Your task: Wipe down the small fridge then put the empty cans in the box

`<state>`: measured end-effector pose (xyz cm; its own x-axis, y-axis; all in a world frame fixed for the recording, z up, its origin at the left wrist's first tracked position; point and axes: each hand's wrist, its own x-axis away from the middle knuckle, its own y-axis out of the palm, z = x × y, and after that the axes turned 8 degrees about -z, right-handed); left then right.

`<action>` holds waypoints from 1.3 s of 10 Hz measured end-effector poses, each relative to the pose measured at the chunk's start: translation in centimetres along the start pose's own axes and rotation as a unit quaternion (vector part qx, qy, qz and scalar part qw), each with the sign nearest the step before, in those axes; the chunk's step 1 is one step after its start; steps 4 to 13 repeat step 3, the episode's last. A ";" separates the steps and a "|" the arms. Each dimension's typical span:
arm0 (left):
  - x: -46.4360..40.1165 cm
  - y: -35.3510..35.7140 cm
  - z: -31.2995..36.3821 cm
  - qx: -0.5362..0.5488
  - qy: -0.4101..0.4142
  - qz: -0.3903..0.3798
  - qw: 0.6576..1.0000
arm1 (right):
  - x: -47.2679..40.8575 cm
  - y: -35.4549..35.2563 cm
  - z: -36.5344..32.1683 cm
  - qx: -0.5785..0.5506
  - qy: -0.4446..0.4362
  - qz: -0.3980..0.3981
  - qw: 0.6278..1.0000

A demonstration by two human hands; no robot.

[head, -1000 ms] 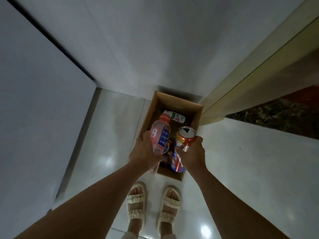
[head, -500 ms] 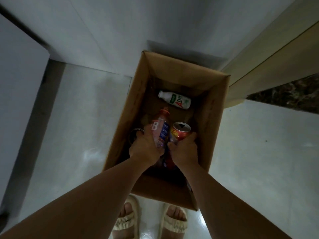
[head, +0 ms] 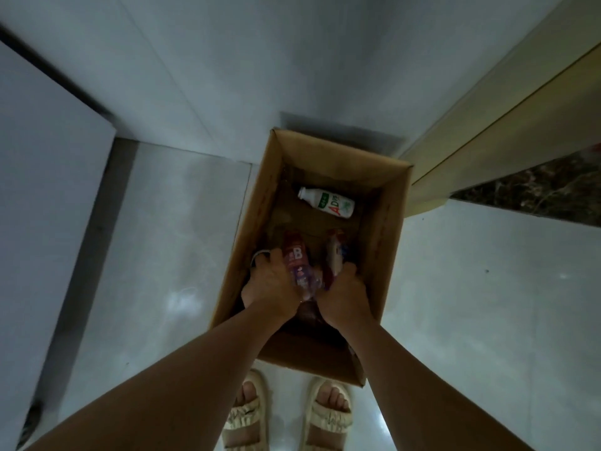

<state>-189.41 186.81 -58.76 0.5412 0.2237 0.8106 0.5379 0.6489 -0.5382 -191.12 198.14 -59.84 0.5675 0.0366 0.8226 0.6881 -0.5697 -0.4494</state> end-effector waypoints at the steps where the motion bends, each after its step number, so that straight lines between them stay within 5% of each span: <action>1: 3.9 -2.6 0.7 0.020 0.005 -0.002 1.000 | 3.7 -1.6 -1.4 0.033 -0.008 0.004 0.999; 3: 12.5 -9.1 2.1 0.055 0.034 0.011 0.998 | 12.7 -7.0 -5.2 0.026 -0.015 0.027 0.999; 13: 12.5 -9.1 2.1 0.055 0.034 0.011 0.998 | 12.7 -7.0 -5.2 0.026 -0.015 0.027 0.999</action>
